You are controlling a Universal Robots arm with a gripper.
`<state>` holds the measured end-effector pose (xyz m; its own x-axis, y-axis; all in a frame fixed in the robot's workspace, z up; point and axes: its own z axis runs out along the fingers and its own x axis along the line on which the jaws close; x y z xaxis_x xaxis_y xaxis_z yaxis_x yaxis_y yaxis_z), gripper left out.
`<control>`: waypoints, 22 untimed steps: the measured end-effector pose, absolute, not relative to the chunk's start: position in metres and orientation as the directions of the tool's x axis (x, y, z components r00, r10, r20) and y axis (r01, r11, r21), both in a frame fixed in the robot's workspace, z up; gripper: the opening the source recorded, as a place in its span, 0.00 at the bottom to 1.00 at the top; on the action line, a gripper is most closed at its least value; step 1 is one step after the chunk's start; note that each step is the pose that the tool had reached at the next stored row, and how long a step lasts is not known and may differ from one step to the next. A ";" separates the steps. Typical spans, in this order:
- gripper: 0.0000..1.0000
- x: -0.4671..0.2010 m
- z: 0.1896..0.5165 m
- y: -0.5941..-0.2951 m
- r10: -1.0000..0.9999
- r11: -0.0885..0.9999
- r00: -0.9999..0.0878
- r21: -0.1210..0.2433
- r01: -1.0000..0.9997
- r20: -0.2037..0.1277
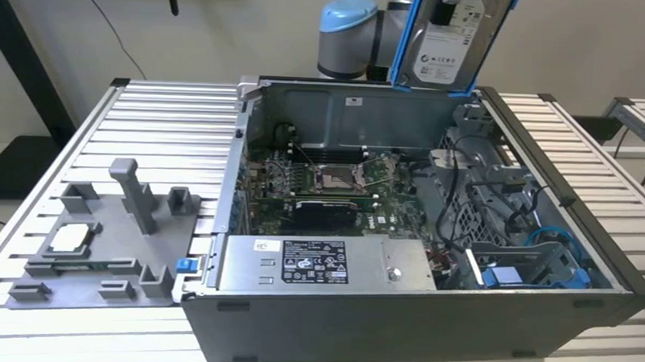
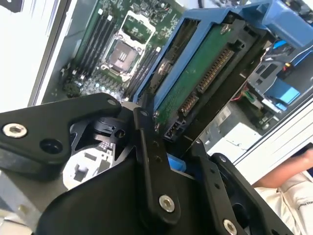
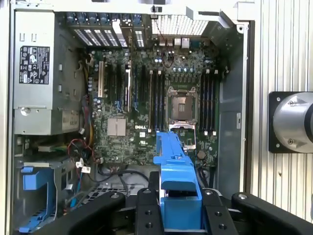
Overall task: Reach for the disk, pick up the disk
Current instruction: 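Pick up the disk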
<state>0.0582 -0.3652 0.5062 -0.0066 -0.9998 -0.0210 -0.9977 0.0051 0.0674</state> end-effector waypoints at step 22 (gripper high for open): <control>0.00 0.077 0.506 -0.365 -1.000 0.005 -0.007 0.066 -0.998 -0.021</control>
<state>0.0772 -0.3653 0.5060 -0.0065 -0.9998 -0.0210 -0.9978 0.0051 0.0662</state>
